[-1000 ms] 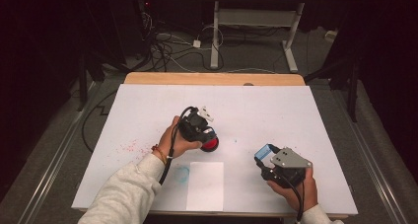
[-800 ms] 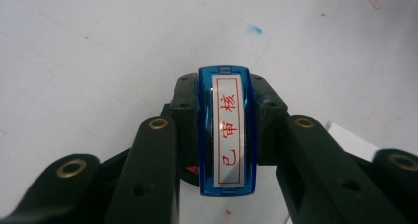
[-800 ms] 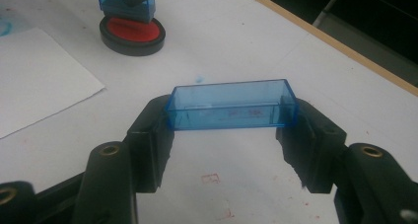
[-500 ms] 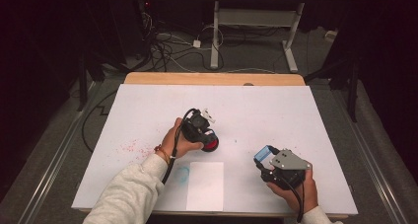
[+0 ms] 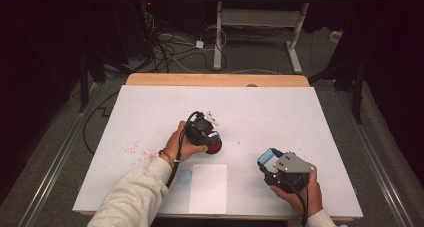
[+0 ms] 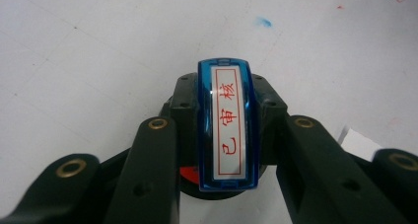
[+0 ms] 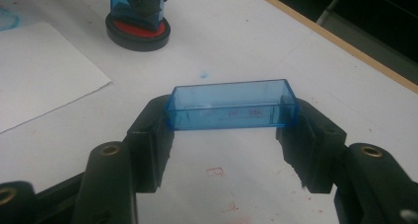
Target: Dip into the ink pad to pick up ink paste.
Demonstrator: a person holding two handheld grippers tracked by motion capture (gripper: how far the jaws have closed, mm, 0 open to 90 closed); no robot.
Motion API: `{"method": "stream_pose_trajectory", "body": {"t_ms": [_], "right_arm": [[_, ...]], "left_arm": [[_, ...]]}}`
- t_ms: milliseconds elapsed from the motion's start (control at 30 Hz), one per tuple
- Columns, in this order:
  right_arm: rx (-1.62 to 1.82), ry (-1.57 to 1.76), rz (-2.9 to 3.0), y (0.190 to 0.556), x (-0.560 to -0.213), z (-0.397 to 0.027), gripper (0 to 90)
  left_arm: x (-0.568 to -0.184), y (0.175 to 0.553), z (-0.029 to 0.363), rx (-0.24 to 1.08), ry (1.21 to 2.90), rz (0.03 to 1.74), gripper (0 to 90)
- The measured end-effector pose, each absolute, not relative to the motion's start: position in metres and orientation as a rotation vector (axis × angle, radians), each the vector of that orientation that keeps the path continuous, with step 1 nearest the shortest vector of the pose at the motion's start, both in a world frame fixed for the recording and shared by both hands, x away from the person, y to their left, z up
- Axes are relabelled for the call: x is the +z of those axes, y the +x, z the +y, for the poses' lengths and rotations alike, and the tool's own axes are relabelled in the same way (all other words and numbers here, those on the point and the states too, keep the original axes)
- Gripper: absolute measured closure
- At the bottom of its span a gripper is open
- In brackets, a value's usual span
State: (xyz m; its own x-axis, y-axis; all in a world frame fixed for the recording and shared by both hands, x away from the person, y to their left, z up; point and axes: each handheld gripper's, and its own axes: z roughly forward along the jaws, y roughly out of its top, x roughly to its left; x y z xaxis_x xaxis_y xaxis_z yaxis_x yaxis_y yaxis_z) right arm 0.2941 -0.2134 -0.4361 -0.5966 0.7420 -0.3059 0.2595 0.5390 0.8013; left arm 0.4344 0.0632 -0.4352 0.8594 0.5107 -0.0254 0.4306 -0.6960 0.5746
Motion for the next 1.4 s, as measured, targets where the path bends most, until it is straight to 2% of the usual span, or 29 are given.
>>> {"method": "stream_pose_trajectory", "body": {"t_ms": [1100, 1400], "right_arm": [[0.964, 0.805, 2.138, 0.292, -0.437, -0.212, 40.8], [0.97, 0.804, 2.141, 0.292, -0.436, -0.212, 40.8]], "left_arm": [[-0.439, 0.435, 0.065, 0.167, 2.441, 0.687, 67.9], [-0.423, 0.435, 0.07, 0.196, 2.421, 0.692, 67.9]]}}
